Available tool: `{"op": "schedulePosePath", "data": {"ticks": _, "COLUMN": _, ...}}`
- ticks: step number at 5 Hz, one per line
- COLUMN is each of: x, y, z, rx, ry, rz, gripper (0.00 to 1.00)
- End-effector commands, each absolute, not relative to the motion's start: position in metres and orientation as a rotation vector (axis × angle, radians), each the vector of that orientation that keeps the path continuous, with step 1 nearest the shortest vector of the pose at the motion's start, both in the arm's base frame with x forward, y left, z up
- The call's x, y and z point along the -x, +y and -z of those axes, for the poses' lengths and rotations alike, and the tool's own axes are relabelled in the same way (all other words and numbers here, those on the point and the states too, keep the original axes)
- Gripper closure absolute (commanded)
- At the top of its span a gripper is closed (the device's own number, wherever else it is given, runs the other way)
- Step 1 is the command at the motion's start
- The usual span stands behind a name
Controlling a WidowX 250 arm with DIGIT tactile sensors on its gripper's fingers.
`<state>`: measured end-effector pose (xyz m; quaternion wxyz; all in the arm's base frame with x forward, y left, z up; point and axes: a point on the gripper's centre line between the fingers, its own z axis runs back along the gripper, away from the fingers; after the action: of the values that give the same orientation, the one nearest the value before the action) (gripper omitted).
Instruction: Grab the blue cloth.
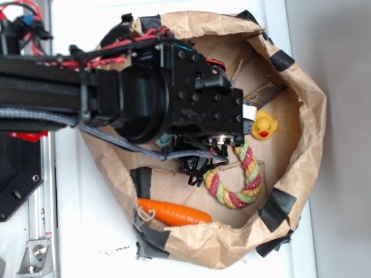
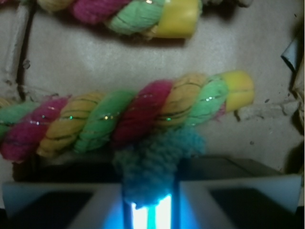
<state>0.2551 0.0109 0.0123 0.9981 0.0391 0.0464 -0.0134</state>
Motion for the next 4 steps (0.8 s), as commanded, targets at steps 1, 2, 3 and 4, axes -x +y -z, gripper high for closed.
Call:
{"op": "schedulePosePath", "data": {"ticks": 1, "x": -0.239, "y": 0.012, "z": -0.057, "rx": -0.079, "ry": 0.001, "rz": 0.038, "gripper": 1.0}}
{"op": "schedulePosePath", "data": {"ticks": 2, "x": -0.225, "y": 0.018, "z": -0.106, "rx": -0.042, "ry": -0.101, "rz": 0.037, "gripper": 1.0}}
{"op": "schedulePosePath", "data": {"ticks": 3, "x": -0.218, "y": 0.012, "z": -0.155, "rx": -0.036, "ry": -0.138, "rz": 0.04, "gripper": 1.0}}
{"op": "schedulePosePath", "data": {"ticks": 4, "x": -0.221, "y": 0.011, "z": -0.203, "rx": -0.02, "ry": -0.147, "rz": 0.025, "gripper": 1.0}}
